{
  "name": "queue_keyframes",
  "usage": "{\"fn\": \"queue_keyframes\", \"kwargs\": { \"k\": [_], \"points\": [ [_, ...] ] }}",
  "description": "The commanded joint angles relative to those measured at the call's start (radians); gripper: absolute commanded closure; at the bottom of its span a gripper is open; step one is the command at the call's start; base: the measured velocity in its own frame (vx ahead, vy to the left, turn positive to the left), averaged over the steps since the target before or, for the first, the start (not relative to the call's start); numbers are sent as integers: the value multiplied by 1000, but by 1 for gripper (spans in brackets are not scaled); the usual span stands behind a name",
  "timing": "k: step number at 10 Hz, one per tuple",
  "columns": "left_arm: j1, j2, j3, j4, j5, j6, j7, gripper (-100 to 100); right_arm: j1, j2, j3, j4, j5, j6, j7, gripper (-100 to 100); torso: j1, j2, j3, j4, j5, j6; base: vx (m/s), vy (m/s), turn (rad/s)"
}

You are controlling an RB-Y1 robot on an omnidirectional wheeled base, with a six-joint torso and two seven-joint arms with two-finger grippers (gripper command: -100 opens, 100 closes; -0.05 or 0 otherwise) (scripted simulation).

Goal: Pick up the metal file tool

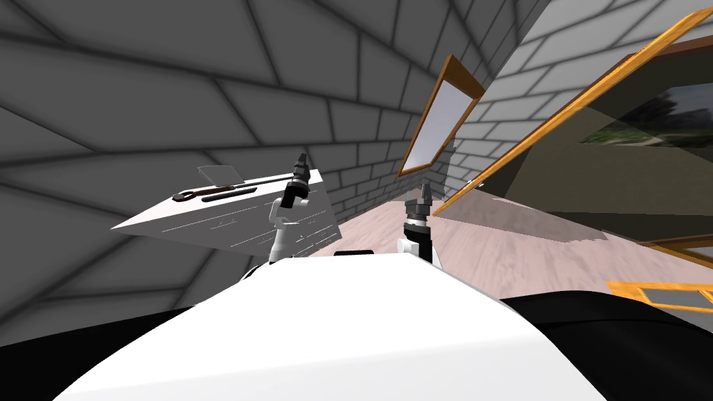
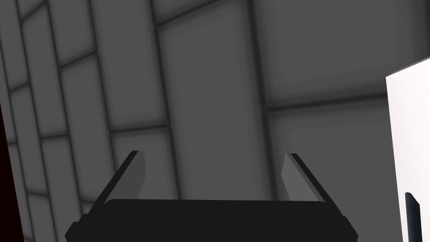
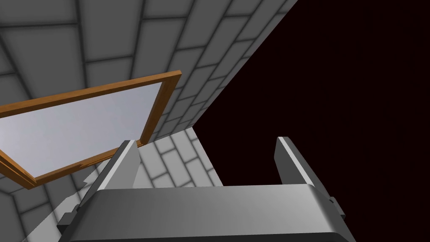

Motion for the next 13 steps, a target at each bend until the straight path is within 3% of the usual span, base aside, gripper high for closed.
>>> {"fn": "queue_keyframes", "kwargs": {
  "k": [1, 3, 4, 5, 7, 9, 10, 11, 13],
  "points": [
    [-50, 10, 5, 32, 2, 50, 8, -100, 0, 0, 0, 0, 0, 0, 0, 0, 0, 0, 0, 0, 0, 0, -20, -20, -17],
    [-118, 25, 15, 92, 3, 107, 20, -100, 0, 0, 0, 0, 0, 0, 0, 0, 0, 1, 0, 0, 0, 0, -25, -24, -16],
    [-128, 25, 15, 92, 3, 128, 20, -100, 0, 0, 0, 0, 0, 0, 0, 0, 0, 1, 0, 0, 0, 0, -10, -10, 2],
    [-167, 41, 25, 136, 4, 162, 33, -100, 0, 0, 0, 0, 0, 0, 0, 0, 0, 0, 0, 0, 0, 0, -19, -12, -15],
    [-203, 41, 25, 154, 4, 202, 33, -100, 0, 0, 0, 0, 0, 0, 0, 0, 1, 0, 0, 0, 0, 0, -9, -5, -6],
    [-277, 56, 36, 218, 5, 262, 46, -100, 0, 0, 0, 0, 0, 0, 0, 0, 1, 0, 0, 0, 0, 0, -13, -4, -11],
    [-277, 56, 36, 218, 5, 278, 46, -100, 0, 0, 0, 0, 0, 0, 0, 0, 1, 0, 0, 0, 0, 0, -6, -2, 0],
    [-322, 71, 46, 266, 7, 312, 60, -100, 0, 0, 0, 0, 0, 0, 0, 0, 1, 0, 0, 0, 0, 0, -14, -1, -9],
    [-352, 71, 46, 282, 7, 355, 60, -100, 0, 0, 0, 0, 0, 0, 0, 0, 1, 0, 0, 0, 0, 0, -11, 1, -4]
  ]
}}
